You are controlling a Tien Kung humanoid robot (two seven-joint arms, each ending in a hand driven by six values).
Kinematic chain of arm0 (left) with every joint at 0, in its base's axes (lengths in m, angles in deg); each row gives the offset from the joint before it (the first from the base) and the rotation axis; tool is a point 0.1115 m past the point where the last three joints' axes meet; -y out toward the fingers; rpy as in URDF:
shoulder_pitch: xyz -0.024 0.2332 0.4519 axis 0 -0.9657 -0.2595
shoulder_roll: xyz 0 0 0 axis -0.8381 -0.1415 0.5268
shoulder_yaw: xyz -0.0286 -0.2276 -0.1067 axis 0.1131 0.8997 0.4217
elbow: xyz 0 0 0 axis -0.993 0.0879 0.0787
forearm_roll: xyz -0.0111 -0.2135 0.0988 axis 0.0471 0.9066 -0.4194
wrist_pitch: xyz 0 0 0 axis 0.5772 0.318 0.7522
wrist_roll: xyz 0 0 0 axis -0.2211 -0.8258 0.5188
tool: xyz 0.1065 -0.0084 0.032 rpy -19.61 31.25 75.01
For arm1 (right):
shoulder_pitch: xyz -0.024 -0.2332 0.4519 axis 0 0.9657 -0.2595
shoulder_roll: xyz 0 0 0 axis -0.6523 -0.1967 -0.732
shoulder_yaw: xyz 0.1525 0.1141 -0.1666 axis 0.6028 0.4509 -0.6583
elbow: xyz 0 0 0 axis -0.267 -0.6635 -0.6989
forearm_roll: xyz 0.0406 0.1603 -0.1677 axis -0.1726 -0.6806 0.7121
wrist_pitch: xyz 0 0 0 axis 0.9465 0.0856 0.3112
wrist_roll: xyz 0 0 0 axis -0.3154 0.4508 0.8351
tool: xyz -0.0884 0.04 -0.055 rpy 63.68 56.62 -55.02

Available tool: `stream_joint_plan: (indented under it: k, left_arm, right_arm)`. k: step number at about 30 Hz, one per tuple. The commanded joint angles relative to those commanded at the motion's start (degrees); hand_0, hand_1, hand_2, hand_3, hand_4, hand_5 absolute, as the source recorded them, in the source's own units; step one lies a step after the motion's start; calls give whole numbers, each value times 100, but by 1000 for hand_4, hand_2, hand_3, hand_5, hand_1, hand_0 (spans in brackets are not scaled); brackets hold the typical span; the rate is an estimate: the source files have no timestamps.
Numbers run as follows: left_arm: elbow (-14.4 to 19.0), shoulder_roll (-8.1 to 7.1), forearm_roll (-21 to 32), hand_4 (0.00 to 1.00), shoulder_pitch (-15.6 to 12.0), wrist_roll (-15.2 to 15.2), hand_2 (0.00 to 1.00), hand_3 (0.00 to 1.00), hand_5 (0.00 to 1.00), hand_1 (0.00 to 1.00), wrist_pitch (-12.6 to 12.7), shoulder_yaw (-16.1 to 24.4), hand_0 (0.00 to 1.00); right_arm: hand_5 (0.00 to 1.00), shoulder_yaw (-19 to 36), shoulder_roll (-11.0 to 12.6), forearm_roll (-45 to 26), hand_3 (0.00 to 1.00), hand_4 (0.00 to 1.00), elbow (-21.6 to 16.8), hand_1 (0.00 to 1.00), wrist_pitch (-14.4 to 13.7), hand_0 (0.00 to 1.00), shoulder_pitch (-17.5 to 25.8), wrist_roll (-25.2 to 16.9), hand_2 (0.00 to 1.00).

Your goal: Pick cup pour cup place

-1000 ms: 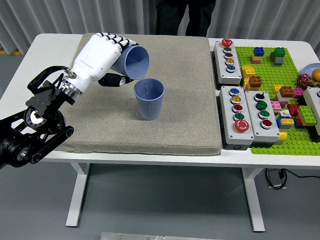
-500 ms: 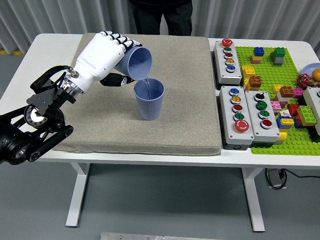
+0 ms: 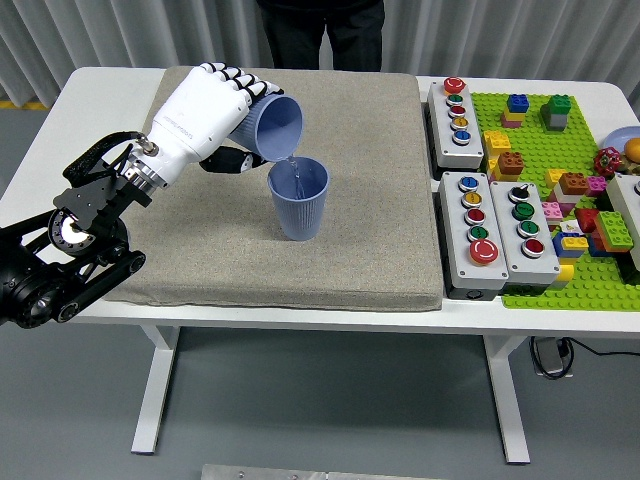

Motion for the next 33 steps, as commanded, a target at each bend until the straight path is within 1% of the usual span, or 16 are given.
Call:
stream_joint_plan:
  k: [10, 15, 18, 22, 25, 33]
  left_arm:
    - [-38, 8, 36, 729, 7, -10, 522, 528, 140, 477, 15, -169, 396]
    - [-75, -1, 19, 729, 43, -73, 522, 528, 140, 477, 73, -230, 396]
    - [-77, -14, -28, 726, 65, -124, 522, 528, 141, 477, 112, -288, 396]
    - [-73, -36, -210, 725, 151, -310, 520, 528, 144, 478, 233, -466, 396]
    - [-84, -45, -321, 725, 186, -439, 520, 528, 144, 478, 269, -560, 396]
    - [-80, -71, -357, 721, 267, -509, 520, 528, 144, 479, 316, -784, 396]
  right_arm:
    - [136, 8, -4, 12, 538, 2, 0, 610, 1, 667, 6, 3, 555]
    - [136, 9, -4, 9, 538, 2, -3, 610, -4, 667, -2, 9, 555]
    - [136, -2, -2, -10, 538, 2, -2, 610, -6, 667, -4, 5, 555]
    - [136, -8, -3, -9, 538, 2, -4, 609, -9, 667, -1, 10, 555]
    - [136, -1, -3, 7, 538, 2, -7, 609, -7, 667, 2, 14, 555]
    - [136, 5, -3, 0, 538, 2, -7, 610, -3, 667, 29, 10, 555]
